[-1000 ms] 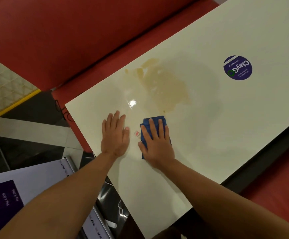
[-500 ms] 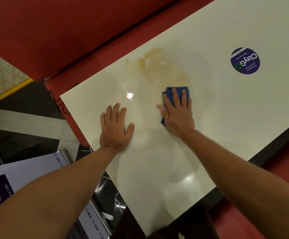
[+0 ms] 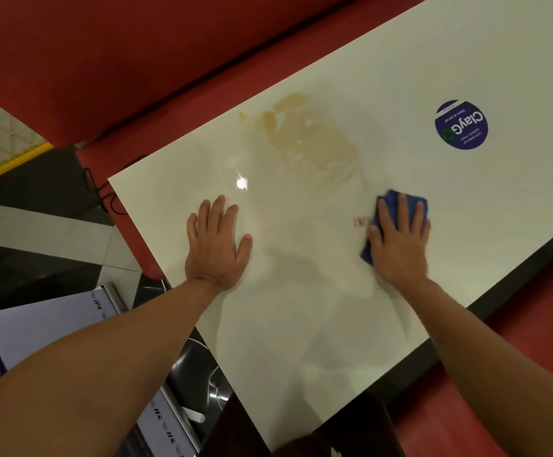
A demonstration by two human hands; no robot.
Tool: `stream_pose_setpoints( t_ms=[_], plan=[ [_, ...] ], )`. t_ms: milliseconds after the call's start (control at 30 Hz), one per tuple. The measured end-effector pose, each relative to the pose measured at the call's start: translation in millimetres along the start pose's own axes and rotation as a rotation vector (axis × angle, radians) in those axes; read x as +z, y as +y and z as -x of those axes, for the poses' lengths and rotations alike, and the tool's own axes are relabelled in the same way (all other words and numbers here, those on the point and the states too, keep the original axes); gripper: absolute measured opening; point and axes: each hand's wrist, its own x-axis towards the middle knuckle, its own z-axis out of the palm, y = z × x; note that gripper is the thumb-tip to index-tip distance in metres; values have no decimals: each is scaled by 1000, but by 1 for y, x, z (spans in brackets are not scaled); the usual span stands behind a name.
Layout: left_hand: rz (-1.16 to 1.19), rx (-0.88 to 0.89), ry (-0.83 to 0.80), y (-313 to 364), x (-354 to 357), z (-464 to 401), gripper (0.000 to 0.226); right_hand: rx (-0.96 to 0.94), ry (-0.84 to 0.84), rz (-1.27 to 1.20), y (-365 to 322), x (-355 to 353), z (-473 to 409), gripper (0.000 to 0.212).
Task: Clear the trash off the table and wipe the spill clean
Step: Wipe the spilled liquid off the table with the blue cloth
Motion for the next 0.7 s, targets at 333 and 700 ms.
stream_pose_setpoints(
  t_ms=[333, 700],
  plan=[
    [-5, 17, 55, 0, 1, 1, 62, -675, -128, 70, -65, 40, 140, 55],
    [14, -4, 43, 4, -1, 1, 64, -40, 53, 33, -24, 4, -22, 61]
  ],
)
